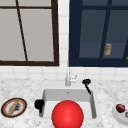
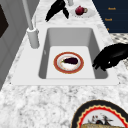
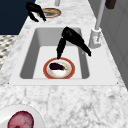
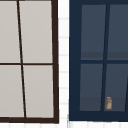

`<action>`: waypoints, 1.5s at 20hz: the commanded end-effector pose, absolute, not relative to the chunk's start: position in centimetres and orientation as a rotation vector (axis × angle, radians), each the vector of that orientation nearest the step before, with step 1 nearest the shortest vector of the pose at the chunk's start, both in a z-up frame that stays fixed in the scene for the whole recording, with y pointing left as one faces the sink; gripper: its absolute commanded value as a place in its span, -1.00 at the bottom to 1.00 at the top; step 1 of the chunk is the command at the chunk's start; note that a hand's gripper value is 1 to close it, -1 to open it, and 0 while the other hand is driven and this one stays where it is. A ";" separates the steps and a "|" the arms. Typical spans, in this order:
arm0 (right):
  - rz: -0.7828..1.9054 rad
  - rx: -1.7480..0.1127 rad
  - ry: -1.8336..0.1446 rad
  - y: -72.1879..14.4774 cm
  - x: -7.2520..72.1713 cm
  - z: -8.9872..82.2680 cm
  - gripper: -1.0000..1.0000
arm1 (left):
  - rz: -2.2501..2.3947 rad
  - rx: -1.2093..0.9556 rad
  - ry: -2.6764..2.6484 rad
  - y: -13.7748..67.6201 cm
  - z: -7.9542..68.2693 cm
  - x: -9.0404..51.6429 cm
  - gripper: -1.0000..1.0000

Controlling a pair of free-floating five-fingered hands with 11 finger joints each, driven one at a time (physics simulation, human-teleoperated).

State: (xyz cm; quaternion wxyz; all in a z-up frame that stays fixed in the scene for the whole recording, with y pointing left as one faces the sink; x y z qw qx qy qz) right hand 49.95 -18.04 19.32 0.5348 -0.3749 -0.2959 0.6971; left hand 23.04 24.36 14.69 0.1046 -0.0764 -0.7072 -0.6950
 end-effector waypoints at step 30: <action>1.720 -0.632 -0.804 -18.3 42.8 13.0 -1.00 | -2.049 -0.225 -2.085 24.4 14.7 23.0 0.00</action>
